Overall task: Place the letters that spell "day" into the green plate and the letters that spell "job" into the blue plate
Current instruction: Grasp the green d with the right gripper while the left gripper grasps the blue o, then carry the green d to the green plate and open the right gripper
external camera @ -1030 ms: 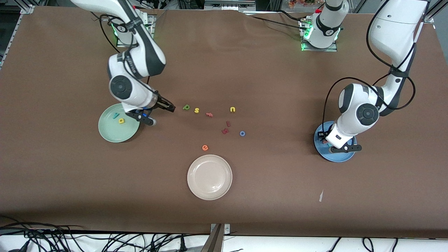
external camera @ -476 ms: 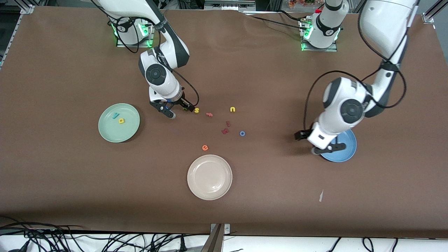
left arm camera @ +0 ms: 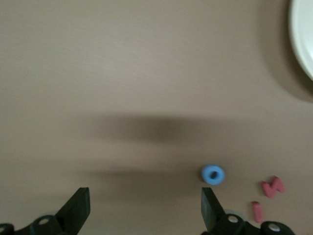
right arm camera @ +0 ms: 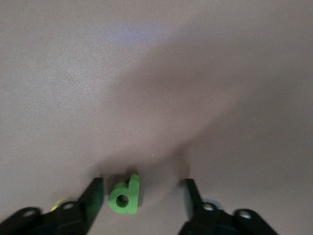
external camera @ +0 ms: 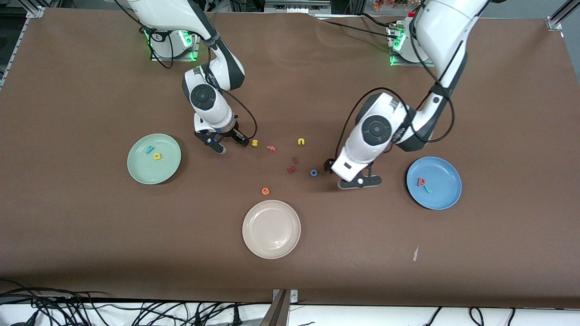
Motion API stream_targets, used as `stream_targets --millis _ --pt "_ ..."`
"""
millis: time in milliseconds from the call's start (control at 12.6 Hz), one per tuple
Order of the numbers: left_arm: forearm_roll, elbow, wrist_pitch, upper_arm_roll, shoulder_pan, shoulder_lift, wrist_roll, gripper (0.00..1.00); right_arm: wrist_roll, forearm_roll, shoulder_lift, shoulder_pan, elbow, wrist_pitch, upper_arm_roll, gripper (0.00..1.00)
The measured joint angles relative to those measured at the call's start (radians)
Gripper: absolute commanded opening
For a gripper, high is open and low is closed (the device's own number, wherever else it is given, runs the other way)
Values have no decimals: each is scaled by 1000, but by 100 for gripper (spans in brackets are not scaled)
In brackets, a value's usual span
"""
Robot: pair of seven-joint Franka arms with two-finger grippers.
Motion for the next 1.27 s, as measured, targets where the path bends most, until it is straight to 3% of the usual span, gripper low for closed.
stream_targets --millis 396,713,1110,1268 --pt "0 116 1 3 -79 139 -7 96 0 0 0 7 0 2 0 46" --pt "0 183 1 20 -115 199 -6 85 1 0 -2 13 1 3 0 17" --pt "0 192 1 72 -169 215 -6 63 -20 -4 -22 15 9 -17 -8 15" --pt "0 192 0 74 -171 215 -6 55 -107 -6 -71 16 41 -144 -67 15"
